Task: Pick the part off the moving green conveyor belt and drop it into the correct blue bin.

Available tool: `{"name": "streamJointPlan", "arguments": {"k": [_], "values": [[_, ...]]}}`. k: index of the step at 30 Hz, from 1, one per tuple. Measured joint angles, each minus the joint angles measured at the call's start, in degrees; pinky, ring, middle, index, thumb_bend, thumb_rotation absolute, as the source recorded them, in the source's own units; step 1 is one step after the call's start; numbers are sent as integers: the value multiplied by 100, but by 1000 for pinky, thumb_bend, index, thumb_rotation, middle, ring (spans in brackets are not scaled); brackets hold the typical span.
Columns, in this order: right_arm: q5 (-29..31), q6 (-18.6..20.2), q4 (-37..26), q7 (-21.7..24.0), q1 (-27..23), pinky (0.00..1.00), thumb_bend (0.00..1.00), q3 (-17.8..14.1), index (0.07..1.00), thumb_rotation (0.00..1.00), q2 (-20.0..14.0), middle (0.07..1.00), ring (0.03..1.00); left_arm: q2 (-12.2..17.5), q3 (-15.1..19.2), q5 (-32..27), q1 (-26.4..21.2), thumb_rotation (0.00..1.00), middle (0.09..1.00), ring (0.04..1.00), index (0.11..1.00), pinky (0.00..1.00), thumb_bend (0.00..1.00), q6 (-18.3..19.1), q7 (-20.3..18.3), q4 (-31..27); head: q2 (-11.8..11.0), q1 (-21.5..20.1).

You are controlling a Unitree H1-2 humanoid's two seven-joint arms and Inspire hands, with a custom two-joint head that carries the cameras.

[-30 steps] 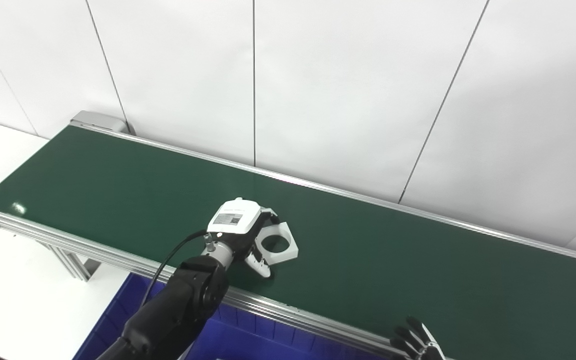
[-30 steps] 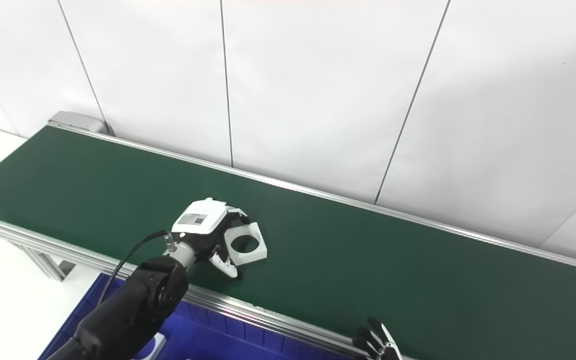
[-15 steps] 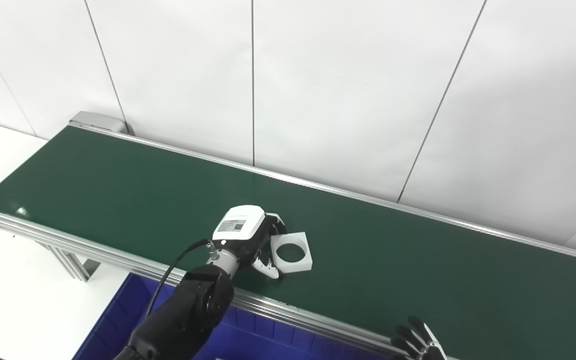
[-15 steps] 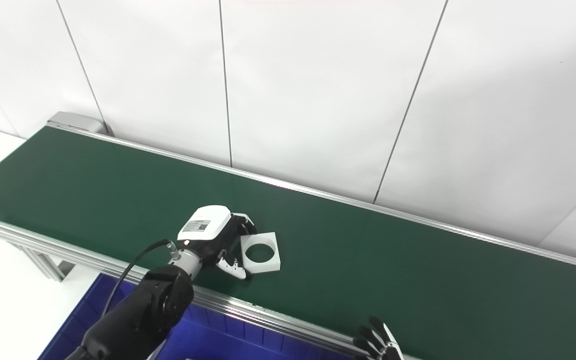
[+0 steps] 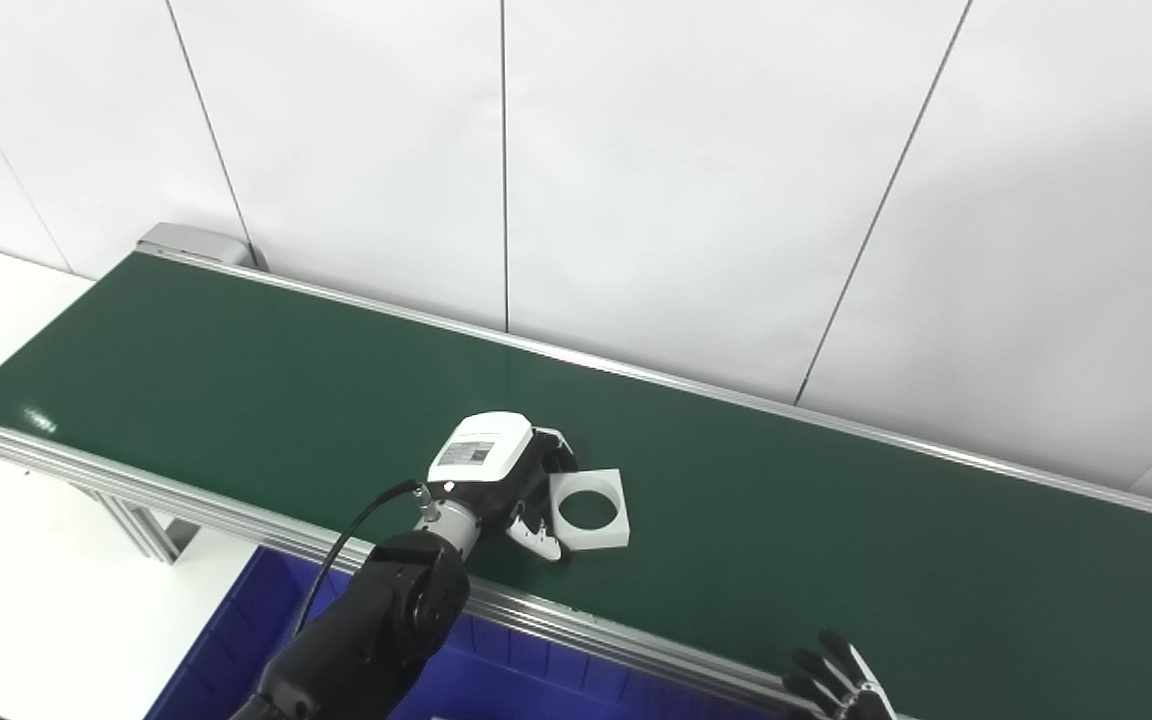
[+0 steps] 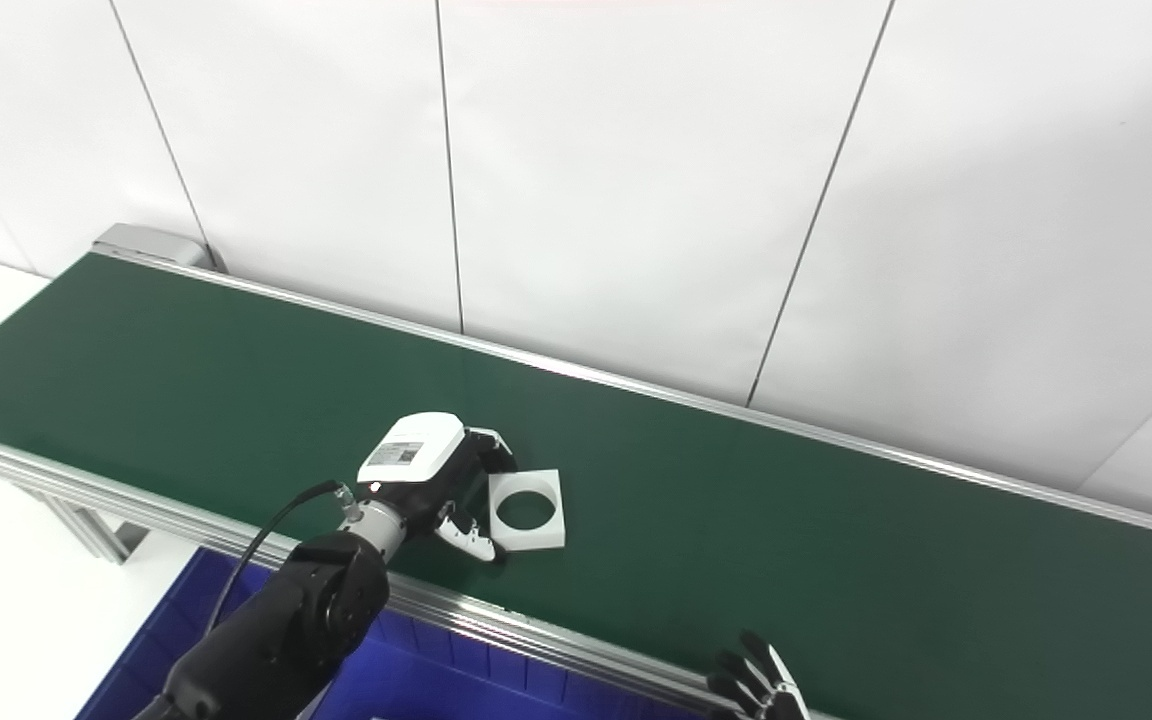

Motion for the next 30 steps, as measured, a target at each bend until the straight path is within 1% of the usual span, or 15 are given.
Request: {"name": "streamJointPlan", "arguments": {"k": [2,3,5,7,9,10,12,14,16,19,20,21,23,25,30], "values": [[0,0,0,-3,1,671,508,-1,913,693,0,835,783,0,13,-18,31,51,643,746,485,841,521,-20,49,-13,9,-9],[0,0,0,-3,1,670,501,-1,914,686,0,836,784,1,28,-21,58,50,616,726,485,818,521,-31,67,-34,9,-26],[1,-2,0,0,2,667,496,0,915,673,-2,837,783,2,63,-27,131,50,599,708,485,796,522,-43,88,-101,17,-26],[3,-3,0,1,3,667,492,-2,915,668,-4,838,783,8,110,-53,249,50,593,696,484,788,522,-65,101,-250,18,-35],[3,-4,0,3,2,669,477,-3,916,654,-5,842,784,8,181,-100,336,50,586,686,484,808,522,-206,162,-313,18,-26],[7,-4,0,4,1,669,475,-3,916,651,-5,843,785,7,227,-134,402,50,585,684,484,811,522,-264,224,-501,18,-26],[13,-5,0,5,6,672,473,-4,915,650,-8,843,787,8,250,-131,419,16,555,634,469,793,519,-311,273,-743,18,-26],[11,-5,0,5,5,669,487,-4,912,664,-18,841,784,8,291,-116,433,3,526,598,475,781,521,-452,370,-1118,26,-35],[9,-5,0,4,4,667,493,-5,912,670,-22,840,783,-1,324,-111,430,0,504,583,482,776,523,-528,425,-1416,26,-44],[9,-6,0,5,14,659,498,-5,911,676,-30,838,779,-37,381,-90,431,0,510,614,476,753,522,-540,412,-1686,35,-44],[9,-6,0,5,17,659,500,-5,911,675,-33,837,779,-47,401,-90,431,0,514,608,474,717,521,-539,407,-1757,26,-44],[9,-6,0,5,16,659,500,-6,910,674,-37,837,780,-54,432,-90,432,0,512,600,475,711,522,-539,387,-1863,26,-44],[10,-7,0,5,14,661,500,-6,911,673,-38,839,781,-55,487,-45,431,0,506,585,478,719,522,-539,362,-2048,26,-44],[12,-8,0,7,13,665,489,-5,912,661,-39,842,782,-56,513,-6,431,0,478,563,488,713,524,-540,335,-2152,26,-44],[12,-9,0,15,13,658,488,-6,911,659,-38,838,778,-61,576,9,431,0,495,584,483,712,523,-539,155,-2484,35,-44]]}}
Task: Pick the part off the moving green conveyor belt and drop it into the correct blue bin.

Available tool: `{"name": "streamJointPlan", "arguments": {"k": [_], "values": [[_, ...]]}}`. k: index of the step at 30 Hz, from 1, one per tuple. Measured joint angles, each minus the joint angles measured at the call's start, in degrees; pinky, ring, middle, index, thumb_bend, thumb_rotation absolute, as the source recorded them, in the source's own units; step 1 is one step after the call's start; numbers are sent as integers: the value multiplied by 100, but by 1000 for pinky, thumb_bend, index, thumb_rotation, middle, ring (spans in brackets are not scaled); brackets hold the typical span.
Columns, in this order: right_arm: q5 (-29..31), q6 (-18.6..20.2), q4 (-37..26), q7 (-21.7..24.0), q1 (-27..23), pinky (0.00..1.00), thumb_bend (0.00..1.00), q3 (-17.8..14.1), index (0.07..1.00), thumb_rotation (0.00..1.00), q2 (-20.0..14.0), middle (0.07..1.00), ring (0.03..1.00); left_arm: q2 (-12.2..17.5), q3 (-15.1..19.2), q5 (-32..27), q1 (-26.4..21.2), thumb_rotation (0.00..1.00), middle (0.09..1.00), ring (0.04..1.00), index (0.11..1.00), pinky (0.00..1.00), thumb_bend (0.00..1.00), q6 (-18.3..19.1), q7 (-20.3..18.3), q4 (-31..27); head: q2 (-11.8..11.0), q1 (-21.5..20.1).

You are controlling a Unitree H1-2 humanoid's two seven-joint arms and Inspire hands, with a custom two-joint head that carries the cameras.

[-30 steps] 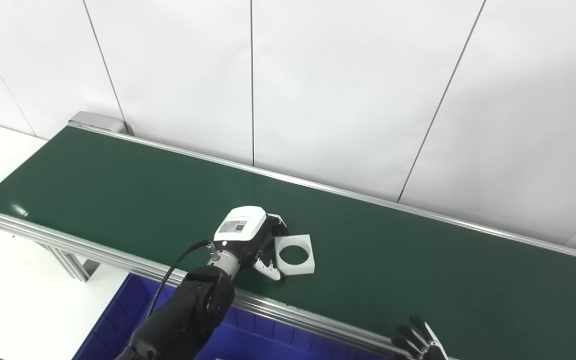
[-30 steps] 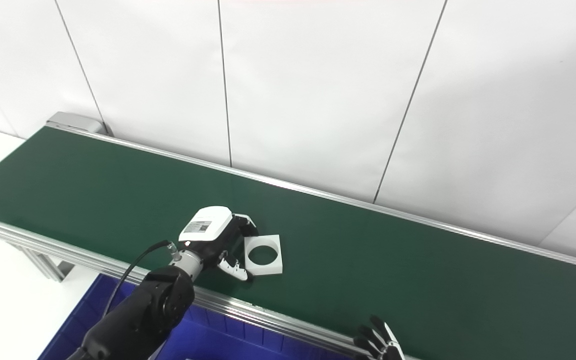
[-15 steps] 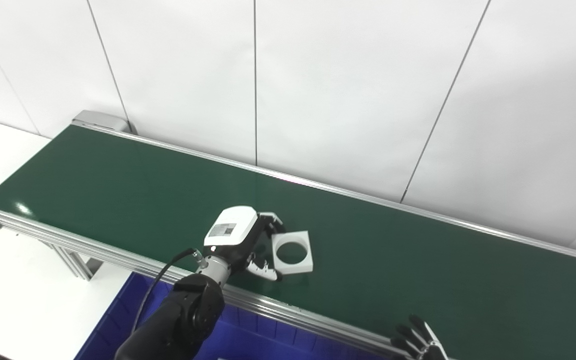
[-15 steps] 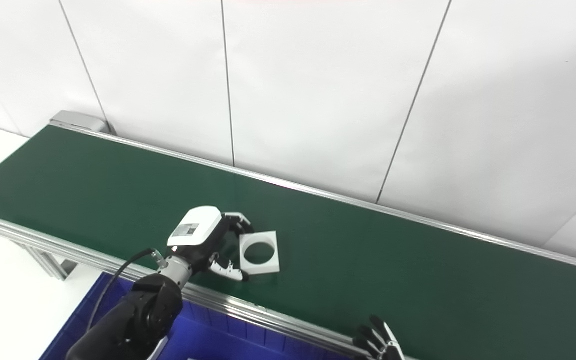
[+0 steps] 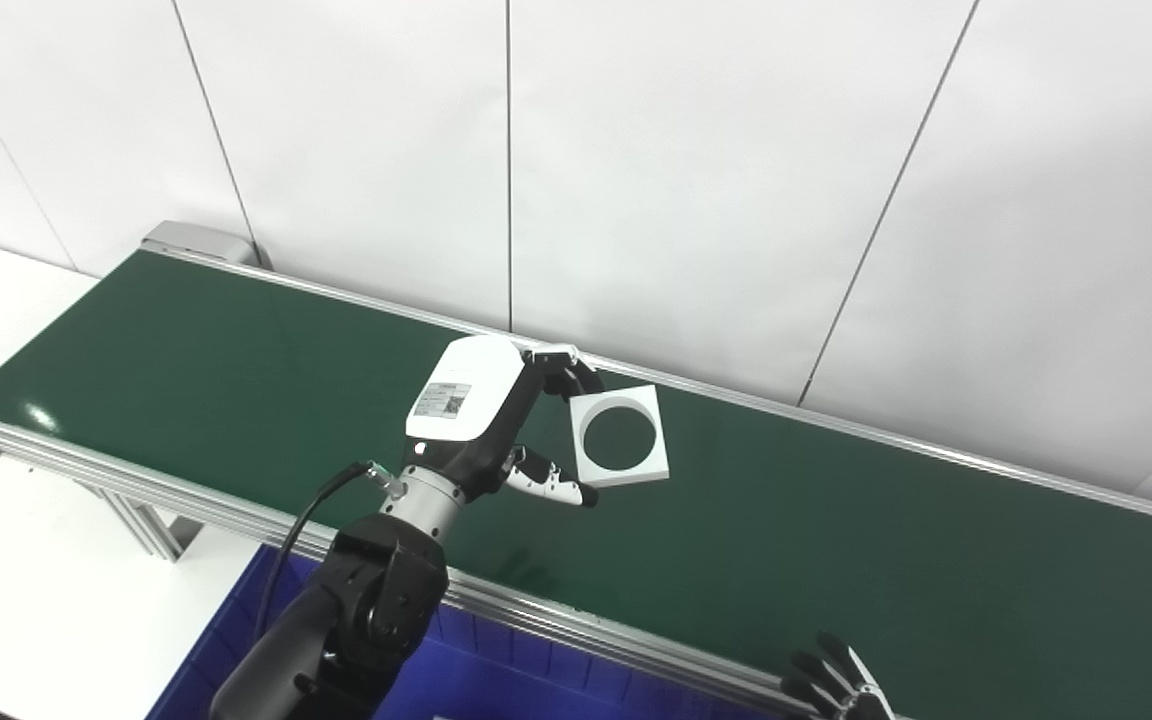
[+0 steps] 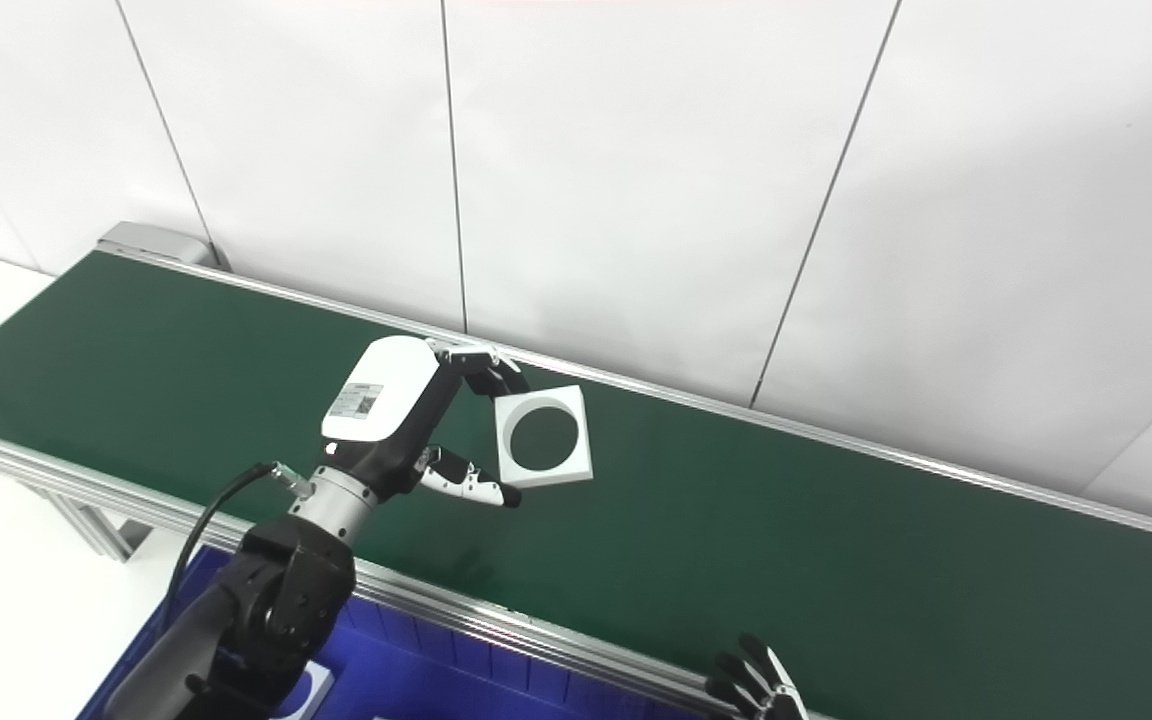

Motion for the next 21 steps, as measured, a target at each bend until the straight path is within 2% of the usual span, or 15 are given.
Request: {"name": "streamJointPlan", "arguments": {"k": [5,8,10,18,20,21], "values": [[-24,0,-1,-2,1,655,496,-2,912,683,0,837,778,-5,77,-21,47,0,474,569,491,675,525,-12,-63,-37,26,9],[-25,0,-2,-2,2,653,508,-3,913,687,-2,837,778,2,125,-31,152,0,500,599,477,733,524,-21,-131,-171,53,9],[-26,0,-10,-2,2,657,514,-4,913,691,-1,838,779,9,145,-48,188,0,495,575,479,761,525,-82,-177,-229,53,9],[-80,3,-131,-15,50,663,526,-13,915,710,-3,838,778,319,349,-636,568,0,506,570,475,768,524,-68,-1313,-1146,281,-35],[-103,5,-216,-14,68,665,498,-14,913,682,-4,839,780,385,444,-722,681,0,514,588,470,783,522,-56,-1482,-1290,561,-53],[-102,5,-260,-13,69,666,486,-14,914,670,-2,841,781,431,508,-799,748,0,518,597,467,791,522,-56,-1568,-1373,562,-53]]}}
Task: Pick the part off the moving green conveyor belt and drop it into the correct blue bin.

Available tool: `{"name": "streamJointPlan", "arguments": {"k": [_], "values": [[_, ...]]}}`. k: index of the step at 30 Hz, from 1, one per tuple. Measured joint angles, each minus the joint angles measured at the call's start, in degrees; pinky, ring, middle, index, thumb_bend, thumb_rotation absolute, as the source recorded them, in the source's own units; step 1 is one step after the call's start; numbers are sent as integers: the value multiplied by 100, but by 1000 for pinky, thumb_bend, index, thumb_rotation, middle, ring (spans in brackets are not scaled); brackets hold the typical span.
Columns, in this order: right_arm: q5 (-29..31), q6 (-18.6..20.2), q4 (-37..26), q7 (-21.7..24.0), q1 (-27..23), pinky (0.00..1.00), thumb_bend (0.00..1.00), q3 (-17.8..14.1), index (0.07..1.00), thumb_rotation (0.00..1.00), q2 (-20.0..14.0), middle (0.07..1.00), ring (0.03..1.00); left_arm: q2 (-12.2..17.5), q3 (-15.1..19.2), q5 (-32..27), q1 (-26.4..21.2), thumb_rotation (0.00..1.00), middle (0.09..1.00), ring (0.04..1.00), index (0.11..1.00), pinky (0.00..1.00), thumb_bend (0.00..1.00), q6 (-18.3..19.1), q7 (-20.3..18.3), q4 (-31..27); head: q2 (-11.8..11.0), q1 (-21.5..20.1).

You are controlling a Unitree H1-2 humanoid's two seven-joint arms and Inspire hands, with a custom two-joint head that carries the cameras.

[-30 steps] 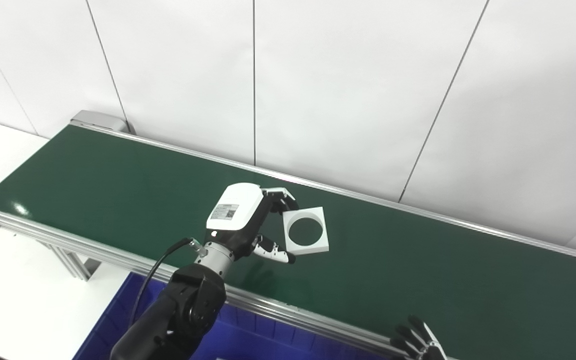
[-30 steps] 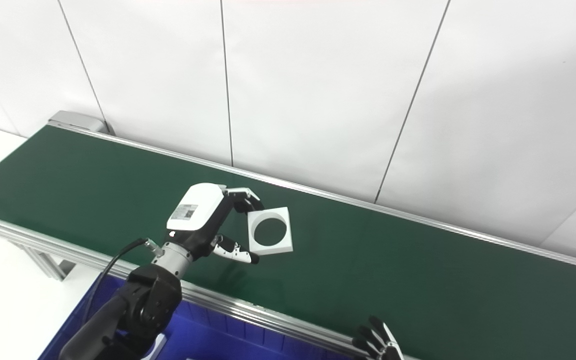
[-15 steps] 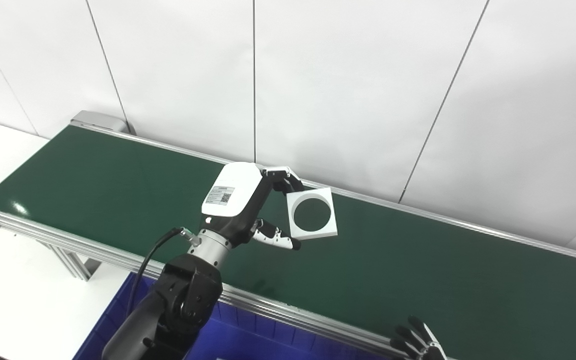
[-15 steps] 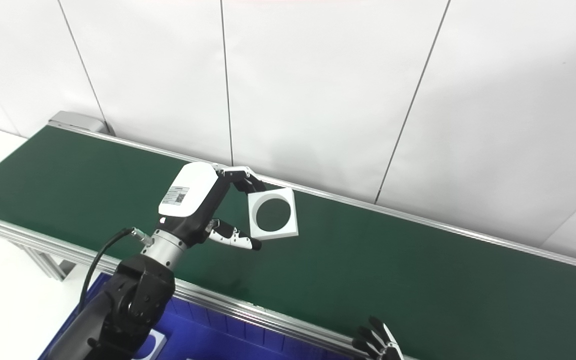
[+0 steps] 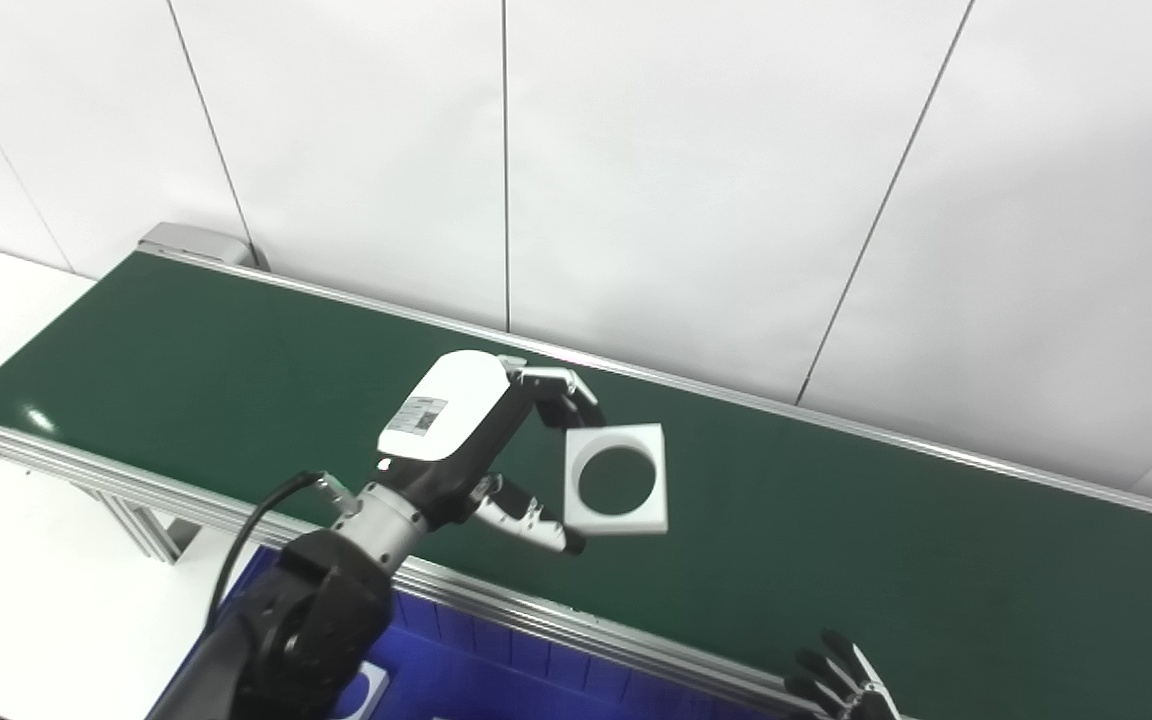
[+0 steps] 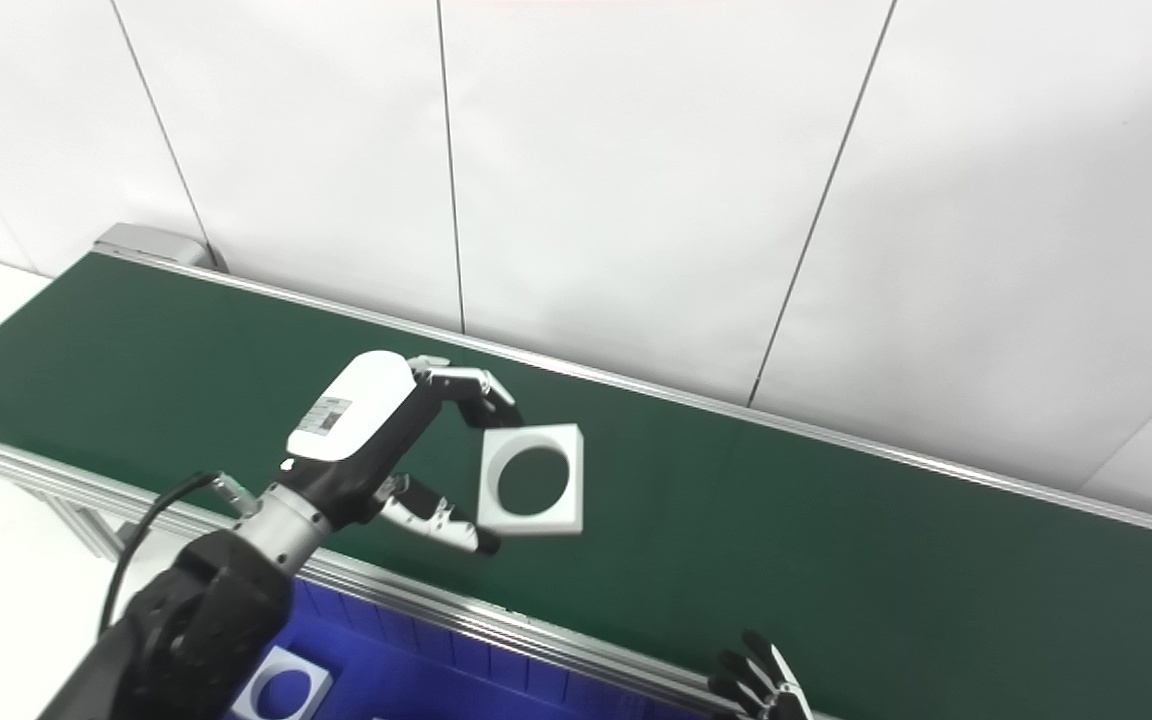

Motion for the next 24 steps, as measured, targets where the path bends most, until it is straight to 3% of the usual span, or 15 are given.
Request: {"name": "streamJointPlan", "arguments": {"k": [1,3,4,8,12,14,15,19,24], "values": [[1,3,-40,2,0,668,475,-1,915,657,-1,842,783,52,53,-85,51,0,522,607,464,800,521,0,-82,-69,174,-26],[5,11,-142,13,2,671,473,-6,914,643,-4,844,785,146,164,-238,134,0,523,609,463,808,521,0,-215,-190,176,-26],[10,18,-193,27,2,672,469,-9,913,632,-9,844,786,185,214,-320,163,0,522,610,465,811,521,1,-269,-237,446,-70],[99,149,-468,112,12,666,484,-43,902,605,-45,837,777,376,429,-746,315,0,521,616,465,788,521,5,-558,-368,685,-97],[108,263,-580,117,8,650,541,-135,890,634,-81,828,764,499,492,-971,397,0,521,599,466,768,522,6,-760,-377,1115,-9],[134,347,-598,120,13,647,553,-170,887,636,-93,826,762,509,507,-985,427,0,521,599,466,764,522,11,-817,-378,1116,-9],[145,381,-612,124,13,646,558,-186,885,638,-96,825,761,515,520,-989,441,0,521,597,466,760,522,18,-857,-378,1247,52],[284,474,-784,145,8,655,563,-237,890,638,-114,829,769,598,545,-1060,528,0,509,530,475,544,523,62,-991,-367,1502,193],[348,638,-901,150,3,650,549,-280,887,618,-133,825,761,670,538,-1032,686,0,489,520,483,541,525,146,-1139,-312,1688,229]]}}
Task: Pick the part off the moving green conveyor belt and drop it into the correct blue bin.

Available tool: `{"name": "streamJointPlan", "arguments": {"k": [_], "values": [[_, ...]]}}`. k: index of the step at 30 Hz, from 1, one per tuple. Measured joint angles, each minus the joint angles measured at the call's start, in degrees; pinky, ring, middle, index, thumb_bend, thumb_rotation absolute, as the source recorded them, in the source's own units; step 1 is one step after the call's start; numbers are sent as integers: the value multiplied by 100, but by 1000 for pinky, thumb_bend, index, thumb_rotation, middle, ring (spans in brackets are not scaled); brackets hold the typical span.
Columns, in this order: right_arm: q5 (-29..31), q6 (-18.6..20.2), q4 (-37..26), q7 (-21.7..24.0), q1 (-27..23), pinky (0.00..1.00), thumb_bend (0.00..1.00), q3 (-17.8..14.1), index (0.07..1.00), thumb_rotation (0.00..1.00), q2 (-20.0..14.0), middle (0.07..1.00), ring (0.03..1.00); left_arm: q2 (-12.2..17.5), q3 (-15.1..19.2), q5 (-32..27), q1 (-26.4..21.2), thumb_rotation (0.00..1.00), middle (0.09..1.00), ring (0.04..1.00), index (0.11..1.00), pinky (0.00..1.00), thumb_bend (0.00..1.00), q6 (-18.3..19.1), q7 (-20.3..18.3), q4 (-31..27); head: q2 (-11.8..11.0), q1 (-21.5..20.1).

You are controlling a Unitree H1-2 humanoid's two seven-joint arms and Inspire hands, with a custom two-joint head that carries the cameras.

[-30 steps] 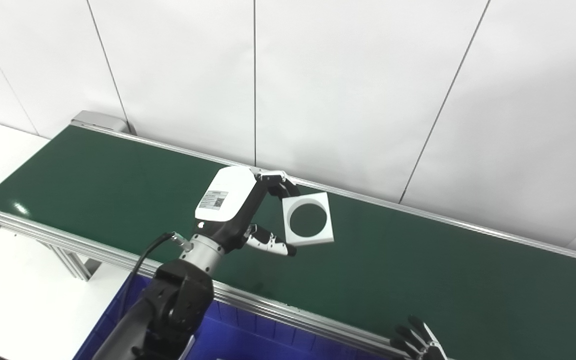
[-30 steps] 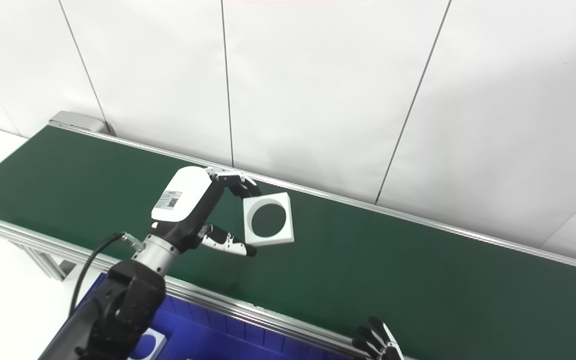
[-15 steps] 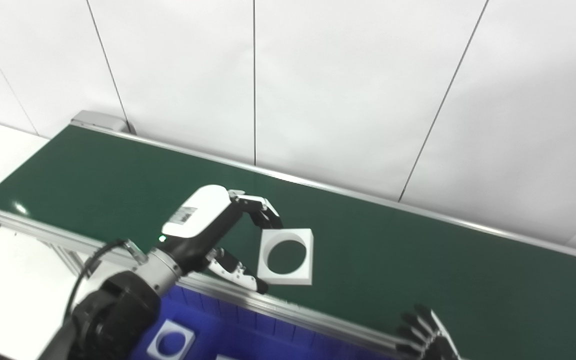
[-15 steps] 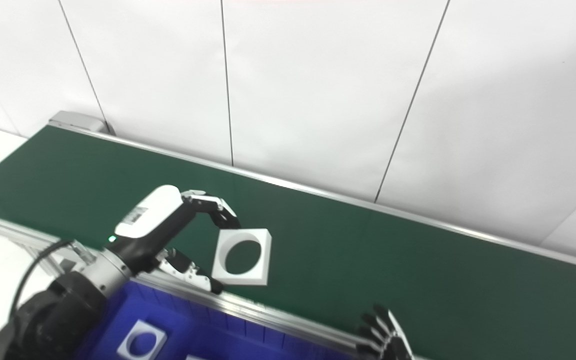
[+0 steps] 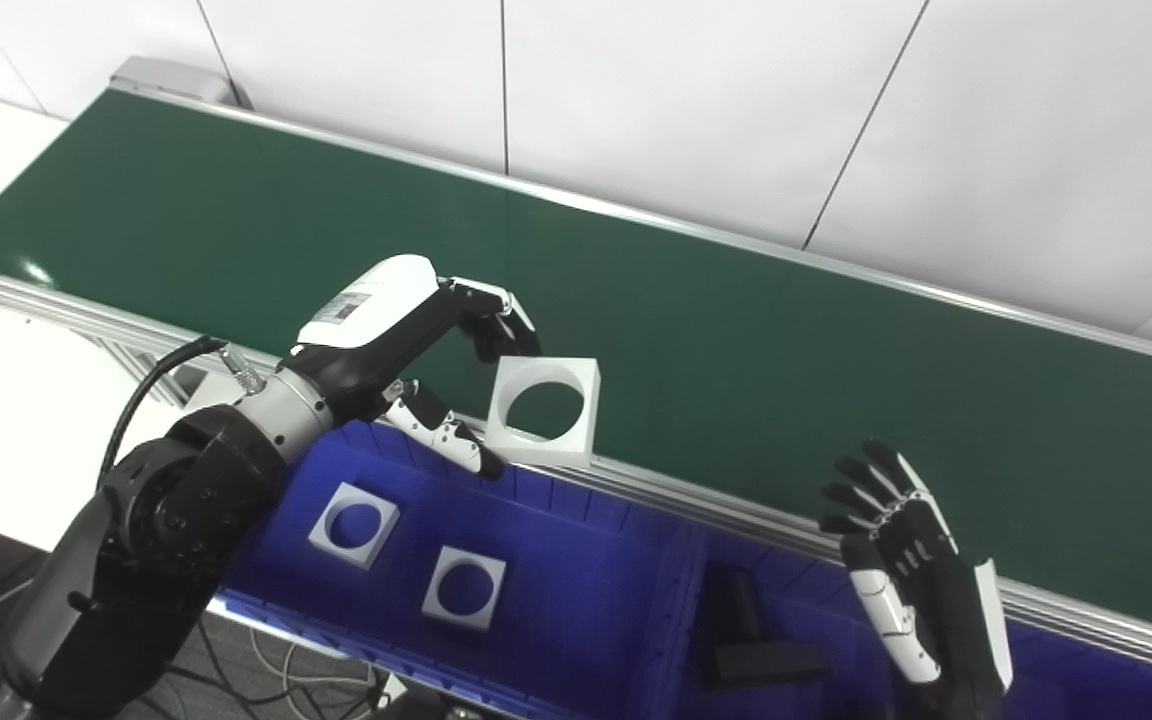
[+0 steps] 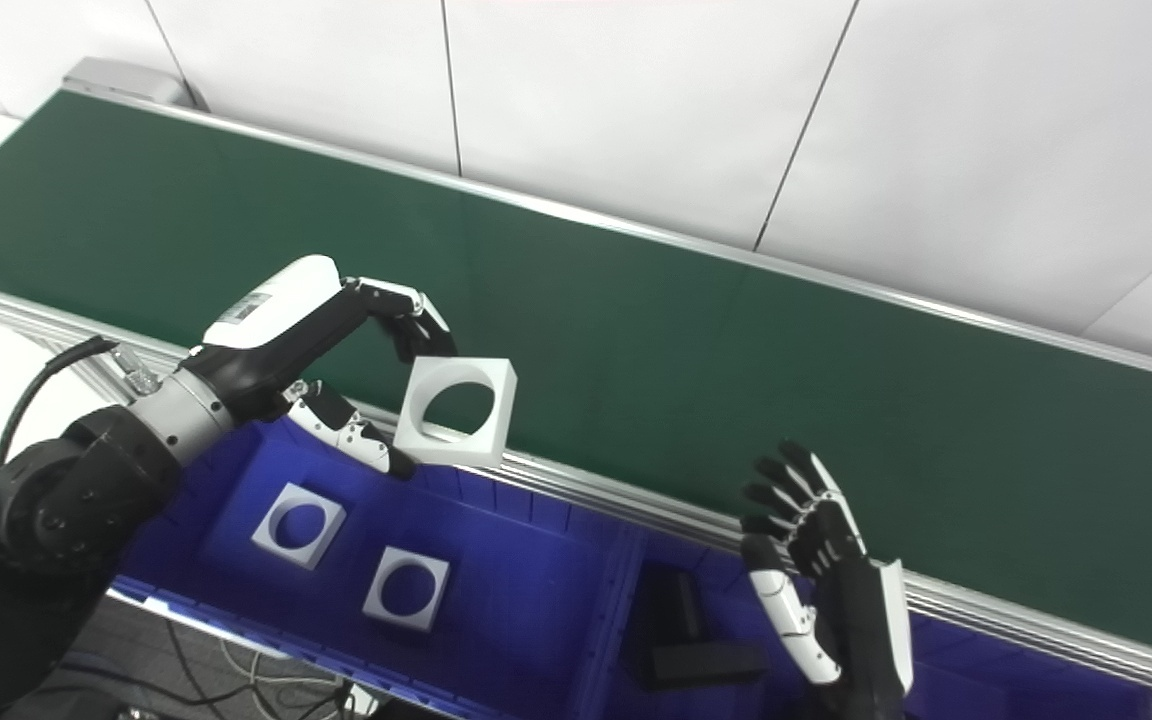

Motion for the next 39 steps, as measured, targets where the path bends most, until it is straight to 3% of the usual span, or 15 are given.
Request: {"name": "streamJointPlan", "arguments": {"k": [4,9,18,20,30,33,39], "values": [[48,40,-76,0,0,646,545,-36,888,607,-4,826,760,20,-66,115,180,0,504,543,479,555,524,219,-214,62,70,-26],[92,76,-89,2,3,644,551,-56,888,613,-8,829,762,20,-136,269,404,0,479,505,485,538,527,181,-174,369,88,0],[96,117,-120,15,-1,642,545,-70,889,611,-7,830,762,21,-443,845,701,0,526,607,470,753,521,-85,-55,610,70,-35],[97,117,-120,16,-1,639,552,-76,888,615,-7,829,760,20,-500,961,734,0,520,588,474,705,522,-174,-10,774,53,-35],[99,117,-120,41,2,636,550,-90,888,619,-15,825,755,-43,-663,1068,941,0,485,549,486,648,525,-660,568,1720,44,-35],[97,117,-120,53,-1,632,553,-90,888,622,-21,823,752,-43,-724,1154,960,0,519,622,470,772,520,-769,717,1883,35,-44],[90,117,-120,58,2,633,550,-89,888,619,-19,823,752,-43,-832,1507,982,0,545,678,457,849,516,-787,826,1979,9,-79]]}}
